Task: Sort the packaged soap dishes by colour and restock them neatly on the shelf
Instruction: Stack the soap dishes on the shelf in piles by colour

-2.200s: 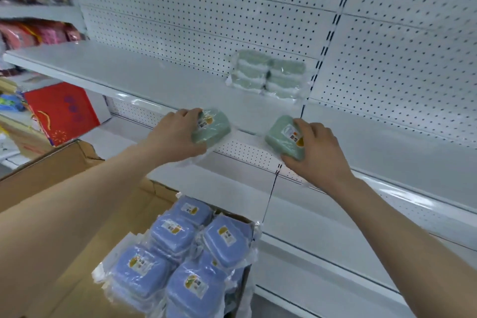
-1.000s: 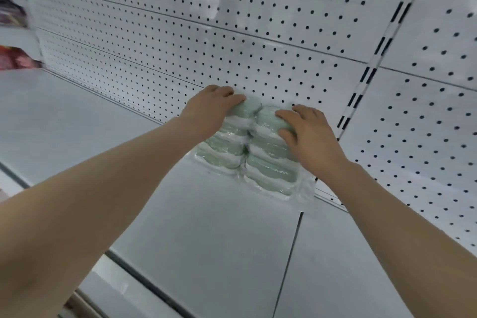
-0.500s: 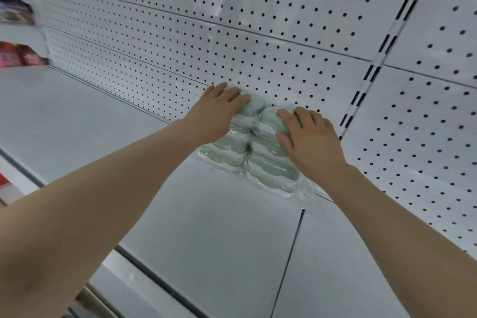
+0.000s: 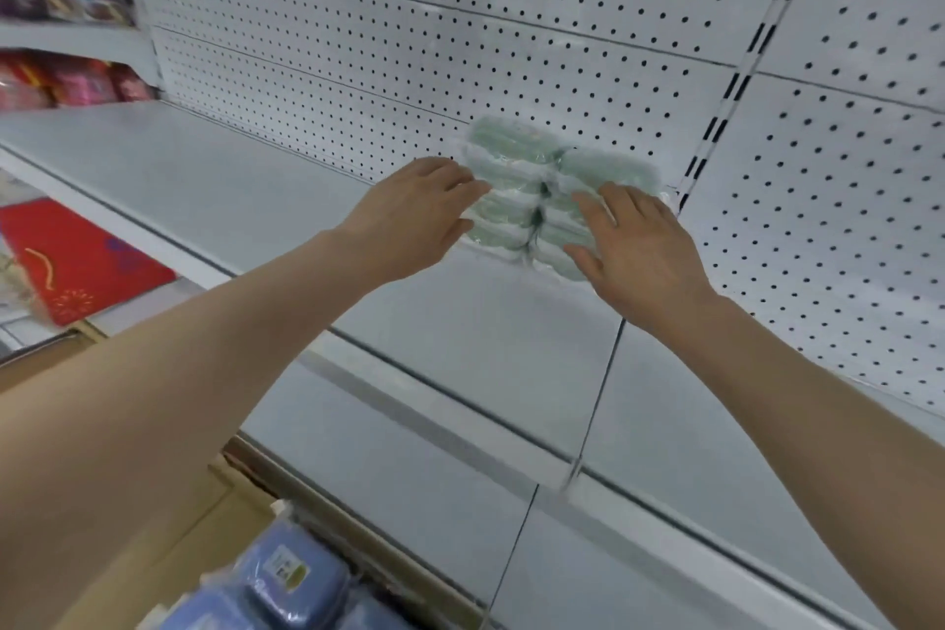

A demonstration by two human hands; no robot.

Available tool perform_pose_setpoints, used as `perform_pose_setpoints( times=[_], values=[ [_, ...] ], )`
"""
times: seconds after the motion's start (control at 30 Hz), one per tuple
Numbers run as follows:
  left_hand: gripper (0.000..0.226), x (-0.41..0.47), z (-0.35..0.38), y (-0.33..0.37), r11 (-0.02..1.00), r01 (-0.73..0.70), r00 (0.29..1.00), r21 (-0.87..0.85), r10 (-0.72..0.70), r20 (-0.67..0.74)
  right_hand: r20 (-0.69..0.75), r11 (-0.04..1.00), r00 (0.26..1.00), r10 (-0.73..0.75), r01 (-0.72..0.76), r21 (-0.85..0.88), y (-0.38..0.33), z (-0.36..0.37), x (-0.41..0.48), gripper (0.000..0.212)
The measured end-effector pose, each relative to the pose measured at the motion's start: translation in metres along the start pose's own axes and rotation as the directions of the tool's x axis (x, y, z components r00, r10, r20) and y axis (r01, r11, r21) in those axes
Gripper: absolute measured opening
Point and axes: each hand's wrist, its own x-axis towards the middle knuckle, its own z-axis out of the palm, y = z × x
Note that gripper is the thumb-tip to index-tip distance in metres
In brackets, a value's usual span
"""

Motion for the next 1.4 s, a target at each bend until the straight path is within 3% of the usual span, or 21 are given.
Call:
perform_pose_setpoints(
  times=[0.3, 0.47, 0.6, 0.7, 0.8, 0.9, 1.0, 1.1, 1.17, 1.4],
  values=[
    [0.039, -0.195, -0.053, 0.02, 0.998, 0.039, 0.994, -0.048, -0.034, 0.108, 0.049, 0.985, 0.999, -0.011, 0.003, 0.172, -0.134, -0.052, -0.131, 0.057],
    [0.039, -0.318, -0.04, 0.041, 0.977, 0.19, 0.954, -0.095, -0.16, 0.254, 0.101, 0.963, 0.994, -0.031, 0.003, 0.27, -0.213, -0.044, -0.21, 0.054],
    [0.036, -0.406, -0.018, 0.069, 0.941, 0.312, 0.882, -0.13, -0.237, 0.407, 0.244, 0.935, 0.968, -0.064, -0.027, 0.354, -0.275, -0.013, -0.272, 0.053],
    [0.037, -0.454, -0.009, 0.101, 0.895, 0.403, 0.83, -0.191, -0.27, 0.489, 0.497, 0.927, 0.866, -0.047, -0.148, 0.345, -0.309, 0.007, -0.296, 0.069],
    [0.038, -0.478, -0.005, 0.131, 0.869, 0.438, 0.803, -0.23, -0.263, 0.535, 0.658, 0.915, 0.753, -0.022, -0.25, 0.316, -0.33, 0.022, -0.303, 0.087],
    [0.039, -0.49, -0.004, 0.152, 0.855, 0.47, 0.792, -0.221, -0.298, 0.532, 0.716, 0.916, 0.698, 0.0, -0.288, 0.28, -0.343, 0.034, -0.307, 0.101],
    [0.04, -0.496, -0.003, 0.17, 0.86, 0.482, 0.769, -0.17, -0.322, 0.552, 0.727, 0.912, 0.687, 0.018, -0.308, 0.269, -0.349, 0.037, -0.309, 0.101],
    [0.05, -0.49, -0.006, 0.187, 0.859, 0.502, 0.655, -0.097, -0.305, 0.691, 0.735, 0.901, 0.678, 0.016, -0.329, 0.284, -0.345, 0.035, -0.309, 0.1],
    [0.052, -0.484, -0.005, 0.196, 0.859, 0.508, 0.6, -0.071, -0.294, 0.744, 0.703, 0.898, 0.71, 0.035, -0.332, 0.29, -0.339, 0.031, -0.313, 0.101],
    [0.044, -0.478, 0.009, 0.211, 0.866, 0.473, 0.649, -0.164, -0.215, 0.73, 0.642, 0.874, 0.755, 0.135, -0.397, 0.282, -0.316, 0.006, -0.33, 0.095]
  ],
)
